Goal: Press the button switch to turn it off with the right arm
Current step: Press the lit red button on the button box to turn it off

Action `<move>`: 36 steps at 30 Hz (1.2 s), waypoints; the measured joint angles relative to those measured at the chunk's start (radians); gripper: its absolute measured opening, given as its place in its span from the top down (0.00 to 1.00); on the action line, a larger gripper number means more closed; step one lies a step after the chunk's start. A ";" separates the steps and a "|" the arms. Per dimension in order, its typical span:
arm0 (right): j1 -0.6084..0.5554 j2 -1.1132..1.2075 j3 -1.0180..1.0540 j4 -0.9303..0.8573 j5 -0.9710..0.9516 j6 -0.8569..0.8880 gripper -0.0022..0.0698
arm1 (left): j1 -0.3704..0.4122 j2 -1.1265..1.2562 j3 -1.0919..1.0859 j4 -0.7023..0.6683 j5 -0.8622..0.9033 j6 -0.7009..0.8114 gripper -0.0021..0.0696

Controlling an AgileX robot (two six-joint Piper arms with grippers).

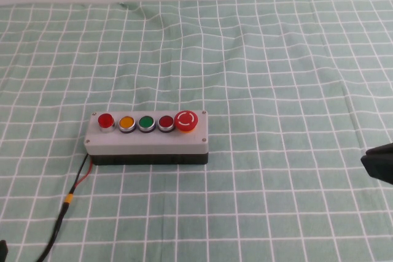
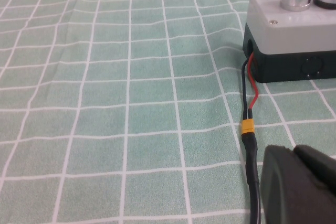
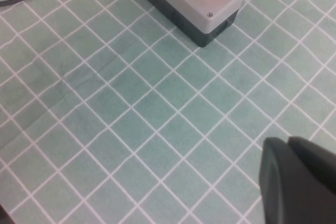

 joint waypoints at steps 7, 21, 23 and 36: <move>-0.135 -0.077 0.017 0.093 -0.023 -0.029 0.99 | 0.000 0.000 0.000 0.000 0.000 0.000 0.98; -0.624 -0.633 0.566 0.086 -0.599 -0.044 0.99 | 0.000 0.000 0.000 0.000 0.000 0.000 0.98; -0.638 -0.701 0.650 0.086 -0.643 -0.044 0.99 | 0.000 0.000 0.000 0.000 0.000 0.000 0.98; -0.647 -0.861 1.032 0.111 -0.708 -0.044 0.99 | 0.000 0.000 0.000 0.000 0.000 0.000 0.98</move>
